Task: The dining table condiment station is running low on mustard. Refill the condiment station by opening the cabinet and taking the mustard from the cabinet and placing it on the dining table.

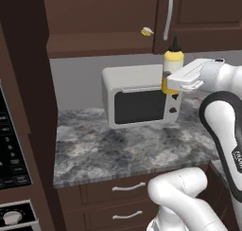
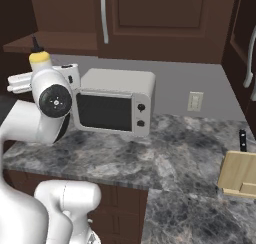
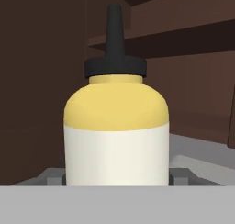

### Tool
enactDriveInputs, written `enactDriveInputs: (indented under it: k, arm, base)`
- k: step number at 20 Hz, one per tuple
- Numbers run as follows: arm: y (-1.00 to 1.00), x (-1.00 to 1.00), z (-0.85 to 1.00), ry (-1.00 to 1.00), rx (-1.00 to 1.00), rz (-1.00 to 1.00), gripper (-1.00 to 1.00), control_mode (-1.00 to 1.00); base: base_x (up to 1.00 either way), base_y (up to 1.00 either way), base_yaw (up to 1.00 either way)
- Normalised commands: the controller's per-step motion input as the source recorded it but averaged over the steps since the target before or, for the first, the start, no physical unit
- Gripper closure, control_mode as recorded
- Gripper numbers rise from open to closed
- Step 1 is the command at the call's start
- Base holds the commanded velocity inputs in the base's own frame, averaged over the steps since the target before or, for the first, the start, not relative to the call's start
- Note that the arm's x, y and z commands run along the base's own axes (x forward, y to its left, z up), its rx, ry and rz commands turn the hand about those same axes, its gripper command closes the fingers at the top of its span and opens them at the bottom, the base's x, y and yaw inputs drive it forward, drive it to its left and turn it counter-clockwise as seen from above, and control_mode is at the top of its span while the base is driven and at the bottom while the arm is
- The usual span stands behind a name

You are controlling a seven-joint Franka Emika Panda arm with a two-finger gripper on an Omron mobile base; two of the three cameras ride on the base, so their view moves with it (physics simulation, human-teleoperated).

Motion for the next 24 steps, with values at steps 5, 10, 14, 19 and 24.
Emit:
enactDriveInputs:
  k: [5, 10, 14, 19, 24]
  arm:
    - [0.0, 0.0, 0.0, 0.0, 0.0, 0.0, 1.0, -1.0]
    - [0.0, 0.0, 0.0, 0.0, 0.0, 0.0, 1.0, 1.0]
    - [0.0, 0.0, 0.0, 0.0, 0.0, 0.0, 1.0, 1.0]
    - [0.0, 0.0, 0.0, 0.0, 0.0, 0.0, 1.0, 1.0]
    - [0.0, 0.0, 0.0, 0.0, 0.0, 0.0, 1.0, 1.0]
  base:
    - [0.0, 0.0, 0.0]
    - [-0.15, 0.0, 0.09]
    - [-0.68, 0.13, 0.47]
    - [-0.56, 0.49, 0.63]
    - [-0.22, 0.76, 0.65]
